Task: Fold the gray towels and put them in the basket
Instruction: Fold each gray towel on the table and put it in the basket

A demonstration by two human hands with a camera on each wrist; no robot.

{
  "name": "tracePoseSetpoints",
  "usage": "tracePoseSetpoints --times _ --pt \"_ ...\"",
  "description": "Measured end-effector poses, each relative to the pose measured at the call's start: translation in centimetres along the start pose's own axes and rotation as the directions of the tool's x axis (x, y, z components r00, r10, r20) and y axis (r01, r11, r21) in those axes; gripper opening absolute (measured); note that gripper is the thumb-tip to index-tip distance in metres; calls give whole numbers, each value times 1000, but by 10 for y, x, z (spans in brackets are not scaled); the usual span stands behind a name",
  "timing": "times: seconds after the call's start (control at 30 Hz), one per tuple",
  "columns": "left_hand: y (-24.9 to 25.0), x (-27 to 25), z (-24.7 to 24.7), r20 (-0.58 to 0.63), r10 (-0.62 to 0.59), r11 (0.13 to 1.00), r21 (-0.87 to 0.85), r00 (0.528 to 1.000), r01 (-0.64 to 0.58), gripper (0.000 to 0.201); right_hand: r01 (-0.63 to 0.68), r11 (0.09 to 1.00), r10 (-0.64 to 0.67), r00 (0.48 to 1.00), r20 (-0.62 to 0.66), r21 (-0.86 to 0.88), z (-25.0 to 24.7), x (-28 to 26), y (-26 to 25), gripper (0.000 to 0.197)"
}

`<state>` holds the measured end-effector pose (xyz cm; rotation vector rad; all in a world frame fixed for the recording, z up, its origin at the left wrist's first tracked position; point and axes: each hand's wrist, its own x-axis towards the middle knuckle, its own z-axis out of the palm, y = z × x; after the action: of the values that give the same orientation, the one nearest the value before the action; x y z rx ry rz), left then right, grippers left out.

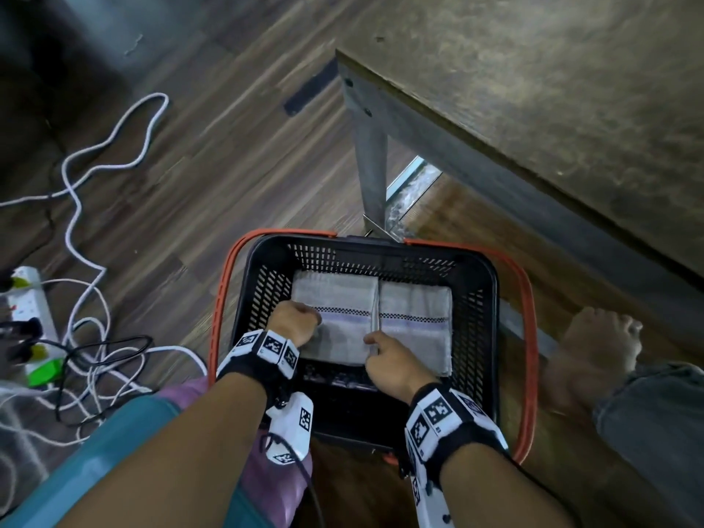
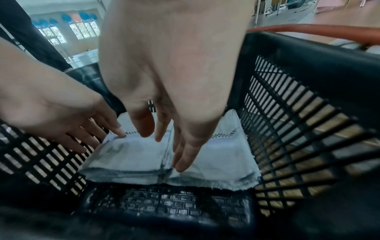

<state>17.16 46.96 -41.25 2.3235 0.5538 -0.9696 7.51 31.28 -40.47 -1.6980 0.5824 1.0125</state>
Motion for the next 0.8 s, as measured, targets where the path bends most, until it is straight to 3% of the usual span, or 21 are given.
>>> tracePoseSetpoints --times 0.23,0.4,0.53,0.7,0.8 --pt "3 -2 3 -184 -9 992 121 983 32 30 -13 1000 11 995 103 22 12 4 12 62" --pt "0 -3 10 -122 28 955 295 992 9 38 -7 1000 8 995 98 -10 12 6 7 63" --pt "3 -13 20 -186 153 901 429 971 -60 27 16 997 -14 1000 19 -82 10 7 9 48" --pt "4 -16 18 91 141 860 482 986 -167 56 8 993 -7 1000 9 -117 6 4 4 36" --pt "1 -18 9 125 169 881 426 978 -207 66 36 990 -38 999 -11 -137 4 -1 -8 32"
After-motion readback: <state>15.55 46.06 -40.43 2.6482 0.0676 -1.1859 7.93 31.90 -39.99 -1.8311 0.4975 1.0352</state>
